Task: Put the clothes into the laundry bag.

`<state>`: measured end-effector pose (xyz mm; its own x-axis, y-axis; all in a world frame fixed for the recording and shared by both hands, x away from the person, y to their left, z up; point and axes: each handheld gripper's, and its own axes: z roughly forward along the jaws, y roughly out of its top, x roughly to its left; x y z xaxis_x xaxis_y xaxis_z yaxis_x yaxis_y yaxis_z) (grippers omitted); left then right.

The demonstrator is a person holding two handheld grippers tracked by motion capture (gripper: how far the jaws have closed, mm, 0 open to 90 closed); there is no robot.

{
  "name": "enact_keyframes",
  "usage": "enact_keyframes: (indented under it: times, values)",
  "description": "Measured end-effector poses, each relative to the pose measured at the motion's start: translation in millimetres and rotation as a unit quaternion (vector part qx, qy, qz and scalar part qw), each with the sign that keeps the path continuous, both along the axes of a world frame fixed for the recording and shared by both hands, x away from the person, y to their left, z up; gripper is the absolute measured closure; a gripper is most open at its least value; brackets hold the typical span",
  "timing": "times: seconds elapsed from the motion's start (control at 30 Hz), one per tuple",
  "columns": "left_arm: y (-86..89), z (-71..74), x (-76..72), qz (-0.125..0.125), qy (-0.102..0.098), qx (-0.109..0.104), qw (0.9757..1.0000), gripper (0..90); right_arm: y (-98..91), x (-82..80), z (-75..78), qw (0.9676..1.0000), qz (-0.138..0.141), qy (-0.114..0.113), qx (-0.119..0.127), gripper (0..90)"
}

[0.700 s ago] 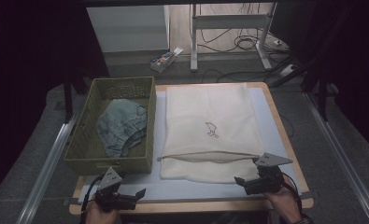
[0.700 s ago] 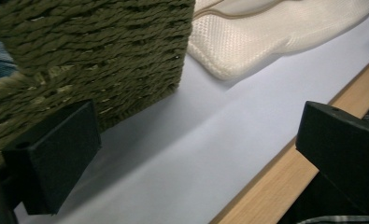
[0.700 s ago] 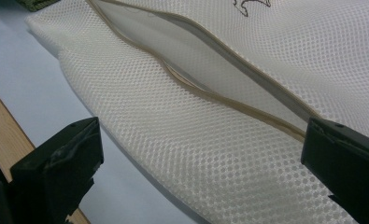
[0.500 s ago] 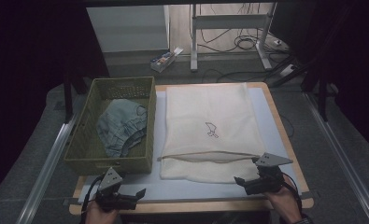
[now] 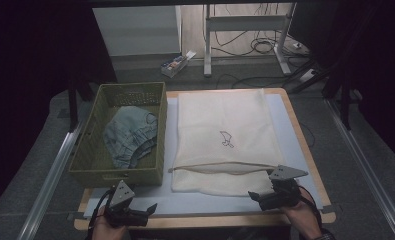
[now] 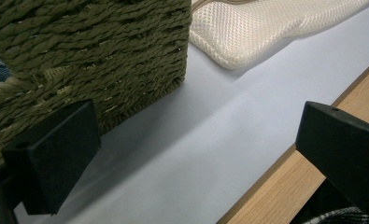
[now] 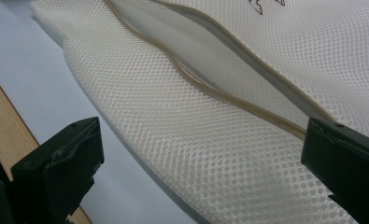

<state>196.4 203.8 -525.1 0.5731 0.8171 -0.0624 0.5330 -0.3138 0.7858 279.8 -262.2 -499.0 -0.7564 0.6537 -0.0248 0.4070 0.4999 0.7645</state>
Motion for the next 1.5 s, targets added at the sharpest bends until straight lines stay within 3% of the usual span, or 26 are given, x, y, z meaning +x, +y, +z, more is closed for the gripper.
enact_keyframes:
  times: [1.5]
  values:
    - [-4.9,-0.8,0.1,-0.008,0.000,0.025,0.9997,0.7,4.4,10.8,-0.3,0.9997,-0.020,-0.002,0.013,0.0]
